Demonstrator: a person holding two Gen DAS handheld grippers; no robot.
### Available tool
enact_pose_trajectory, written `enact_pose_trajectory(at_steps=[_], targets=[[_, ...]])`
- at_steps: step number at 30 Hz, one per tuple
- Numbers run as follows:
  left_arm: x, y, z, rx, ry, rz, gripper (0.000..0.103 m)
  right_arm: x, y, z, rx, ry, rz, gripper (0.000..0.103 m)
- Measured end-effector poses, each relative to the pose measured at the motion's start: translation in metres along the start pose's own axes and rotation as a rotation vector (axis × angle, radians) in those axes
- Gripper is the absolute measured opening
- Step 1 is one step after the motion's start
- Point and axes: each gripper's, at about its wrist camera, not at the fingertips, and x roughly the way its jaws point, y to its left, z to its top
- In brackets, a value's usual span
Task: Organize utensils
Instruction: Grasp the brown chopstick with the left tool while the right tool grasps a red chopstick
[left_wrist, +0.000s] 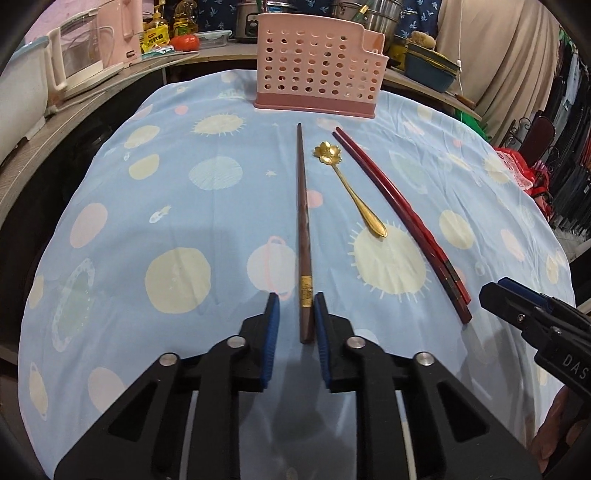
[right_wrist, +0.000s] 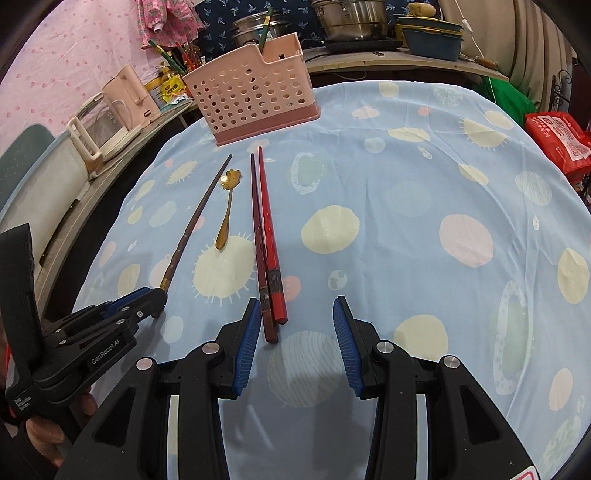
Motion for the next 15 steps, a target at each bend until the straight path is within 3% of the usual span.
enact_pose_trajectory(at_steps=[3, 15], targets=[[0.000, -0.001, 0.000, 0.007, 0.003, -0.010, 0.007, 0.002, 0.001, 0.001, -0.007, 0.002, 0.000, 0.036], [0.000, 0.003, -0.003, -0.014, 0.009, -0.020, 0.007, 0.019, 0.009, 0.007, -0.043, 0.029, -0.012, 0.022]])
